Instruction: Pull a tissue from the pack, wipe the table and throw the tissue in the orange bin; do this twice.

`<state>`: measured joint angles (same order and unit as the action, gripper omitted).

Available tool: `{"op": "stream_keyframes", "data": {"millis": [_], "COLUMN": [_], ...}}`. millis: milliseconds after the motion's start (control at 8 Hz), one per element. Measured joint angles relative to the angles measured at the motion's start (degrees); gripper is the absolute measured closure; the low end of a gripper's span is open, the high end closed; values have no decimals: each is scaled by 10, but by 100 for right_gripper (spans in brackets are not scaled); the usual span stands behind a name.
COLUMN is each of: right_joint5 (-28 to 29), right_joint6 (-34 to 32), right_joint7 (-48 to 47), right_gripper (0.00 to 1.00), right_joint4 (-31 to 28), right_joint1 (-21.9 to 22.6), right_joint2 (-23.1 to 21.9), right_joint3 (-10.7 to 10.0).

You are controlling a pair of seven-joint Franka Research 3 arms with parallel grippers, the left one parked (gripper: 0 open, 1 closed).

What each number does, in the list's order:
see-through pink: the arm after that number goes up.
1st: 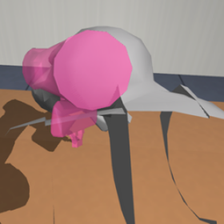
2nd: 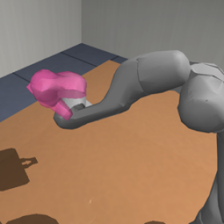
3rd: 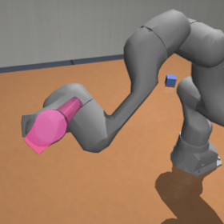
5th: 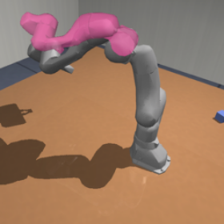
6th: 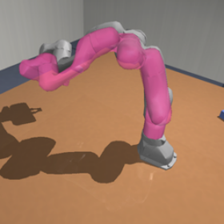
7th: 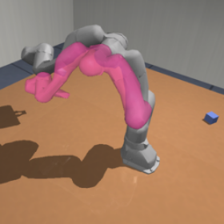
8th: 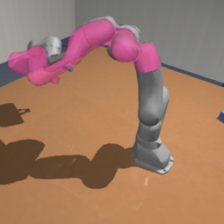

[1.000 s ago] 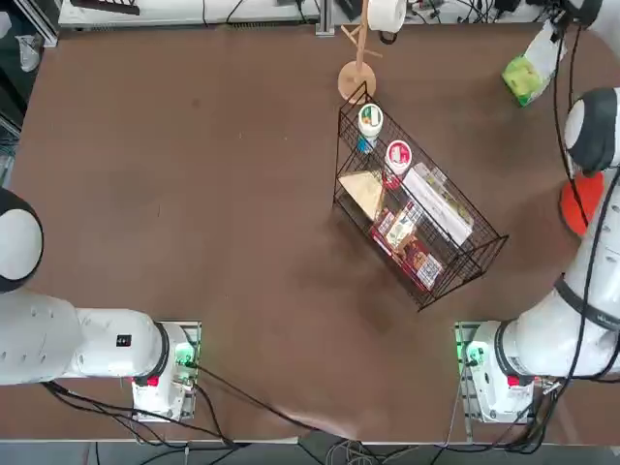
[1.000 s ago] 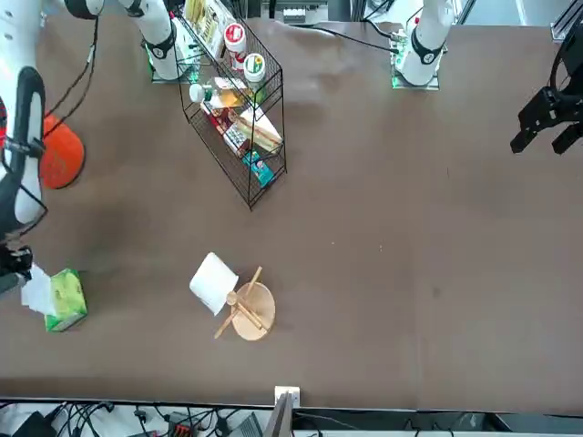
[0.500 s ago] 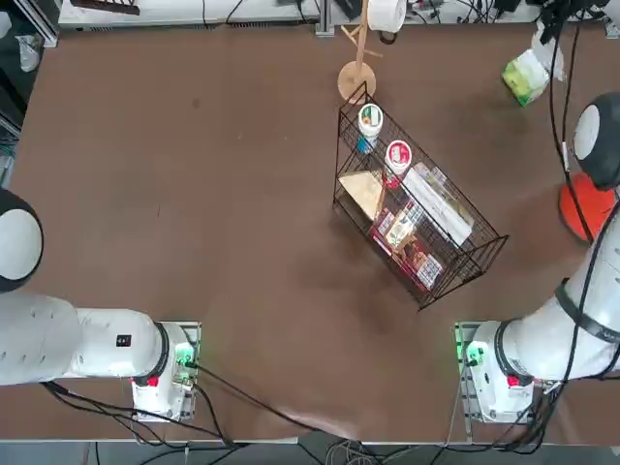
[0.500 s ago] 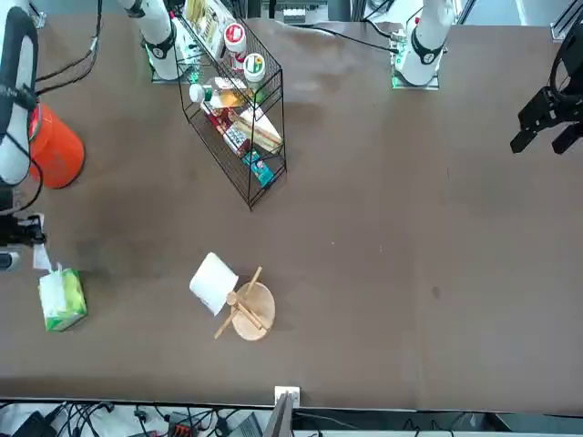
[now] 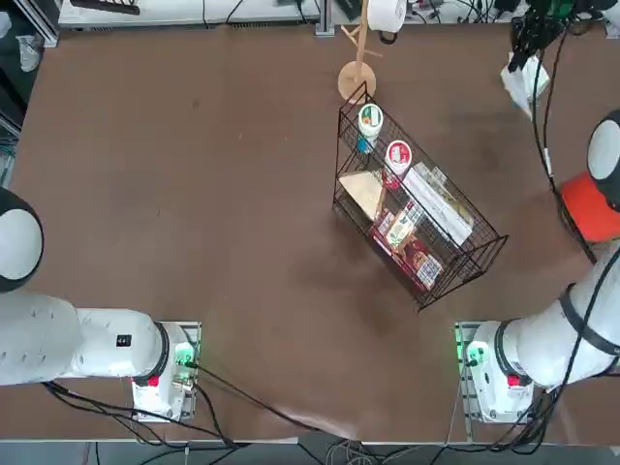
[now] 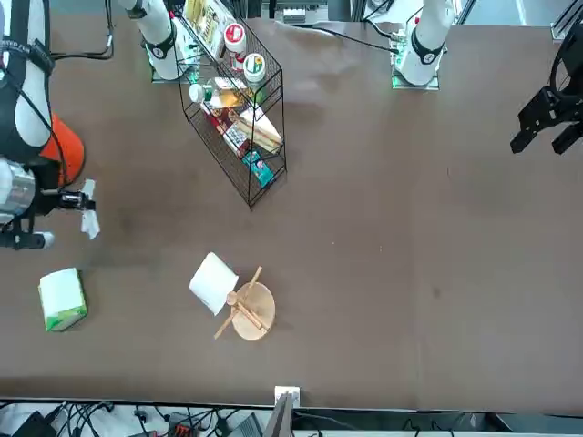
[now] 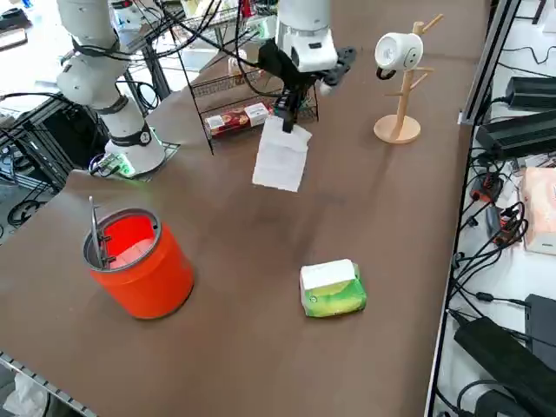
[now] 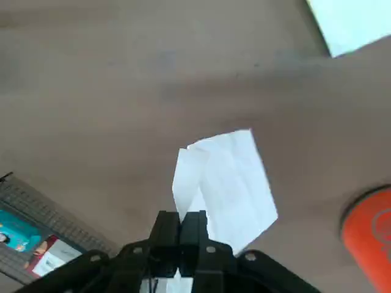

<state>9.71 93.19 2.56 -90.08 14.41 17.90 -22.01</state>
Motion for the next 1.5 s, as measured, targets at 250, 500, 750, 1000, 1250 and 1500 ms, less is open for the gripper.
{"op": "stream_keyframes", "data": {"millis": [250,500,750,1000,1250,1500], "right_joint5": [7,8,8,8,8,8], "right_joint6": [48,135,213,277,308,323], "right_joint7": [-88,-187,-247,-303,-360,-387], "right_gripper": [97,97,97,97,97,96], "right_joint4": [-87,-192,-289,-350,-381,-407], "right_joint1": [28,73,99,124,157,178], "right_joint2": [-47,-89,-123,-134,-134,-133], "right_joint3": [0,1,2,2,3,3]}}
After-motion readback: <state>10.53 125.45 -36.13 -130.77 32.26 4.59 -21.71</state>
